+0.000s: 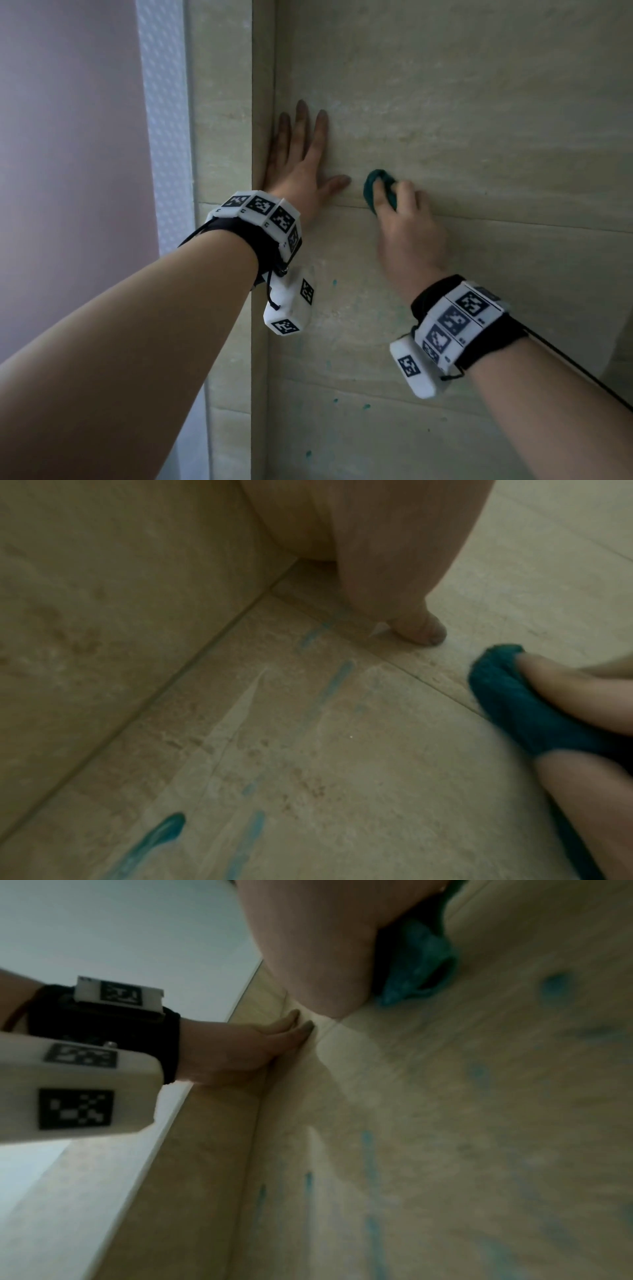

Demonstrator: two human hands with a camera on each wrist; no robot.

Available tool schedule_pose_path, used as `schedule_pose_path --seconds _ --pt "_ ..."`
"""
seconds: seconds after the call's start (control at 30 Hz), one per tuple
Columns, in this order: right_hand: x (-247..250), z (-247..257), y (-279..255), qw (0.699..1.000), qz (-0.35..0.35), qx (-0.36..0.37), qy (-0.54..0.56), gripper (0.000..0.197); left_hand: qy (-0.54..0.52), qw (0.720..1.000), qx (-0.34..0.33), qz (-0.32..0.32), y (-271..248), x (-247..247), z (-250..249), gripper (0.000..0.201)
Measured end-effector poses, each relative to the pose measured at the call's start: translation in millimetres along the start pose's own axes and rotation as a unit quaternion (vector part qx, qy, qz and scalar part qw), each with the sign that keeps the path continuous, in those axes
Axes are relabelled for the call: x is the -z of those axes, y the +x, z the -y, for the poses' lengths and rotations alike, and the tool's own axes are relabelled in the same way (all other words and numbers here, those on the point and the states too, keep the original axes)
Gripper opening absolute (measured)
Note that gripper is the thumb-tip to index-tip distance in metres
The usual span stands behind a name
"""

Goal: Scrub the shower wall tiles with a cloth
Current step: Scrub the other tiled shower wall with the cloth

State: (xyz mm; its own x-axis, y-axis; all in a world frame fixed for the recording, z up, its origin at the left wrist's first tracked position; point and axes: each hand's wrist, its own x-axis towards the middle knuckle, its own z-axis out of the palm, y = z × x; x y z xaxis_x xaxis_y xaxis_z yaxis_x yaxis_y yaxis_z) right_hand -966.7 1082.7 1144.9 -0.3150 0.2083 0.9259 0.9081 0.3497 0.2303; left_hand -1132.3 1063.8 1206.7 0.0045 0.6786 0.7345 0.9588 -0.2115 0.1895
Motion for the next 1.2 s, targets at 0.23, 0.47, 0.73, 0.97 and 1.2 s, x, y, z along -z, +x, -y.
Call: schedule_pose_path --seconds 0.23,0.47,0.73,0.97,1.2 --pt "-23.0 47.0 -31.6 0.98 0.049 0.181 0.066 0.059 -0.013 1.0 -0.017 -0.005 -0.3 1.2 3.8 0.077" --pt "-13.7 12.7 -36.7 0.967 0.088 0.237 0.01 0.057 -0.007 1.0 -0.013 0.004 -0.6 1.6 3.0 0.079" --pt "-13.5 51.6 -6.2 0.986 0.07 0.147 0.029 0.045 -0.008 1.0 -0.022 0.009 -0.6 0.7 4.9 0.077" --pt "-2.1 74.4 -39.7 0.92 0.32 0.208 0.094 0.036 0.0 1.0 -0.02 0.019 -0.1 4.6 4.5 0.078" --pt "-9.8 24.2 -30.9 0.969 0.117 0.216 0.031 0.057 0.005 1.0 -0.023 0.017 0.6 1.8 5.4 0.078"
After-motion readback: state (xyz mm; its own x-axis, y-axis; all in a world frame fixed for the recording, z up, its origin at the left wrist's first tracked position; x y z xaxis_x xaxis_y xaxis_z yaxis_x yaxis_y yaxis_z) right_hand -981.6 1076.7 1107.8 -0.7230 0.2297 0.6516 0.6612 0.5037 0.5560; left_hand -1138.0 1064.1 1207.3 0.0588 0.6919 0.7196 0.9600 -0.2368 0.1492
